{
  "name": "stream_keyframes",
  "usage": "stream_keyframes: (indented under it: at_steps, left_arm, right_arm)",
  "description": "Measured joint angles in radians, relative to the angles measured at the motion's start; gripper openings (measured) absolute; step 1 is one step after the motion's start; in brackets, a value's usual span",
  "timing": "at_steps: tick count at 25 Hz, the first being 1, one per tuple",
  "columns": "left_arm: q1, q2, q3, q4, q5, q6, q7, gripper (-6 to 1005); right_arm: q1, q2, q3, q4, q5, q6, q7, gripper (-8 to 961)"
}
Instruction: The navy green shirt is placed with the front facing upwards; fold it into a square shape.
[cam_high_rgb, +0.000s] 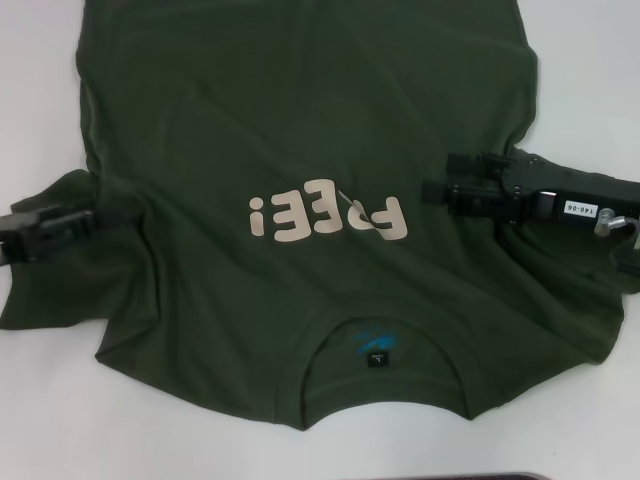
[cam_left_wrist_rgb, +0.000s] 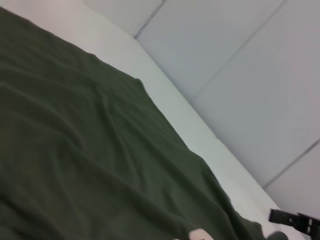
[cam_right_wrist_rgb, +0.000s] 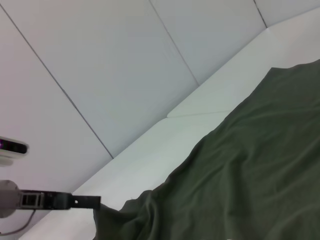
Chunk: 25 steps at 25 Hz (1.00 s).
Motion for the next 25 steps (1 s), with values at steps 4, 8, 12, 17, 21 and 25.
stream_keyframes:
  at_steps: [4, 8, 12, 17, 21, 25]
  left_arm:
    - [0.001, 0.019, -0.089, 0.009, 0.057, 0.020, -0.002, 763]
    - [0.002, 0.037, -0.139, 0.011, 0.108, 0.009, -0.002, 762]
    - [0.004, 0.050, -0.168, 0.020, 0.150, -0.012, -0.014, 761]
    - [0.012, 0.051, -0.189, 0.036, 0.175, -0.050, -0.024, 762]
    - [0.014, 0.051, -0.189, 0.037, 0.199, -0.096, -0.035, 759]
    - [0.014, 0.051, -0.190, 0.039, 0.212, -0.109, -0.043, 754]
  right_arm:
    - [0.000, 0.000, 0.001, 0.000, 0.000, 0.001, 0.000, 916]
    - [0.001, 0.000, 0.008, -0.001, 0.000, 0.001, 0.000, 916]
    - [0.003, 0.000, 0.011, -0.002, 0.002, 0.001, 0.000, 916]
    - [0.005, -0.001, 0.012, -0.001, 0.002, 0.001, 0.000, 916]
    - [0.004, -0.002, 0.015, 0.000, 0.002, 0.000, 0.002, 916]
    - [0.003, -0.002, 0.019, 0.000, 0.002, -0.003, 0.009, 916]
